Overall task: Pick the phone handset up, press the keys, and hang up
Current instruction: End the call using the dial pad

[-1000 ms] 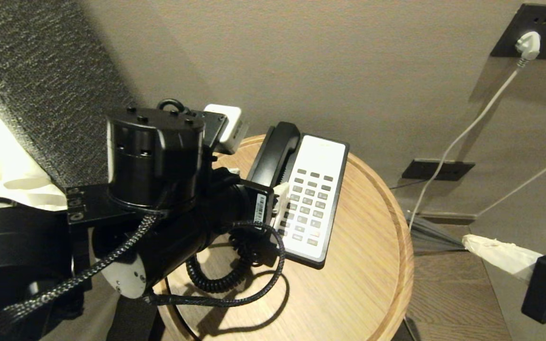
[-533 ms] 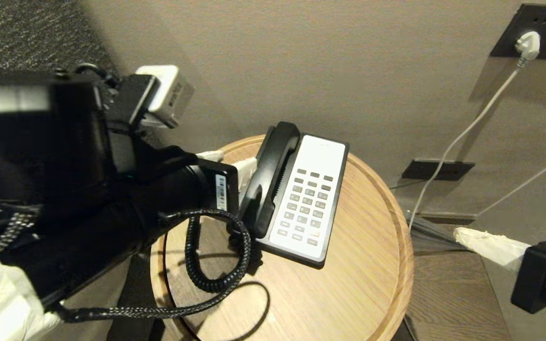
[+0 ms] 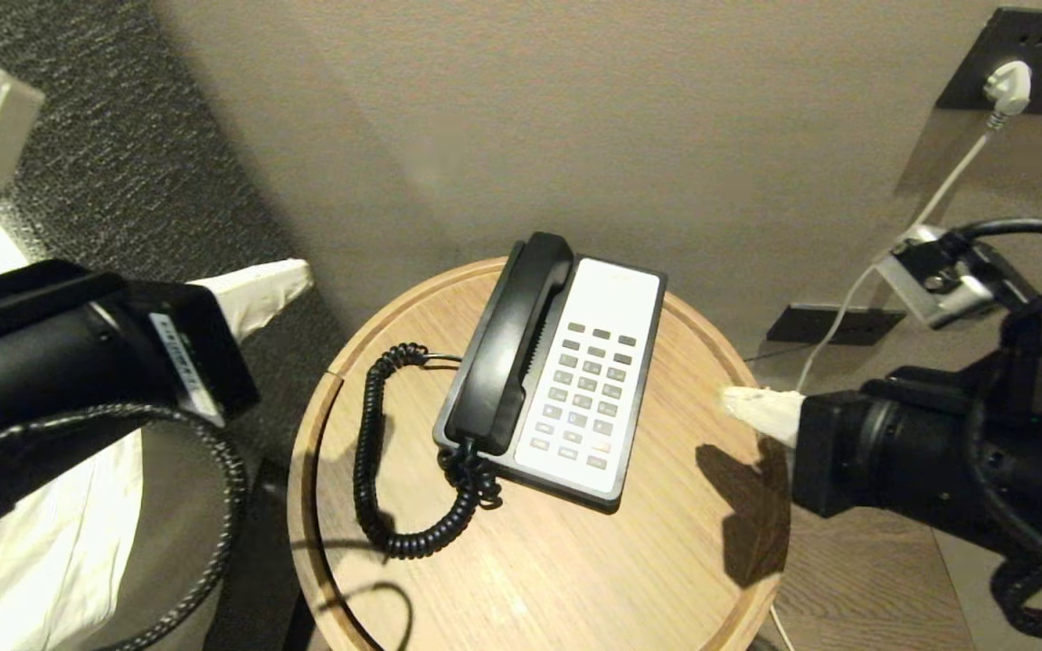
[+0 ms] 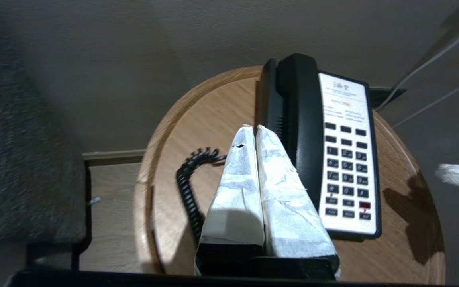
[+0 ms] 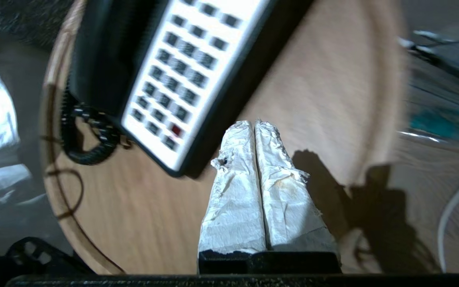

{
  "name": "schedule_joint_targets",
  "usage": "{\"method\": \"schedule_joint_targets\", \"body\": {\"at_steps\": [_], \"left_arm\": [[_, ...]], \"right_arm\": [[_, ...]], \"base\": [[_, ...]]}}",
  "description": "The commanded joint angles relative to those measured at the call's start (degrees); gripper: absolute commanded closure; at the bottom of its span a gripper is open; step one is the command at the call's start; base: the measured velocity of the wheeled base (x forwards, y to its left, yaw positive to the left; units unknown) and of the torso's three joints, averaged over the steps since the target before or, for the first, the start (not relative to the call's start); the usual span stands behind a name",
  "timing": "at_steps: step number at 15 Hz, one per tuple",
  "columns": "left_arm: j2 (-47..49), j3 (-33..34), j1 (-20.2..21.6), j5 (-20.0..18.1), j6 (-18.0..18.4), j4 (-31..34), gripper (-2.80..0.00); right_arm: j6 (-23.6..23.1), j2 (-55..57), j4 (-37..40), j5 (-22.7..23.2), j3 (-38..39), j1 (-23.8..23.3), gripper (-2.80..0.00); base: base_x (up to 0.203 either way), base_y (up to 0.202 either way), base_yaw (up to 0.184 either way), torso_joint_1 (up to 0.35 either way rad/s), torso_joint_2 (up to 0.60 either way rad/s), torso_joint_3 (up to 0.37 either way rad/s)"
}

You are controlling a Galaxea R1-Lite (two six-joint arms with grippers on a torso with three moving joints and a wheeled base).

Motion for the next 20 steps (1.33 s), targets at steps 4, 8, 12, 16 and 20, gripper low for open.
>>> {"method": "schedule_joint_targets", "body": {"at_steps": [4, 8, 12, 16, 20], "left_arm": [[-8.09, 4.23, 2.58, 0.16, -0.17, 0.21, 0.00], [-9.10, 4.28, 3.41, 0.16, -0.26, 0.20, 0.00], [-9.79, 4.72, 3.56, 0.16, -0.31, 0.21, 0.00], [-10.52, 5.51, 3.55, 0.16, -0.34, 0.24, 0.00], [-10.65, 5.60, 3.58, 0.07, -0.34, 0.29, 0.00]], "right_arm": [[0.08, 9.84, -0.13, -0.19, -3.02, 4.33, 0.00], [0.28, 11.33, -0.39, 0.43, -3.03, 6.09, 0.00], [0.02, 13.36, -1.88, 0.84, -3.91, 6.79, 0.00], [-0.07, 13.87, -1.88, 0.60, -3.91, 6.70, 0.00], [-0.16, 13.87, -1.88, 0.51, -3.91, 6.61, 0.00]], "base": [[0.000, 0.000, 0.000, 0.000, 0.00, 0.000], [0.000, 0.000, 0.000, 0.000, 0.00, 0.000], [0.000, 0.000, 0.000, 0.000, 0.00, 0.000], [0.000, 0.000, 0.000, 0.000, 0.00, 0.000], [0.000, 0.000, 0.000, 0.000, 0.00, 0.000]]}}
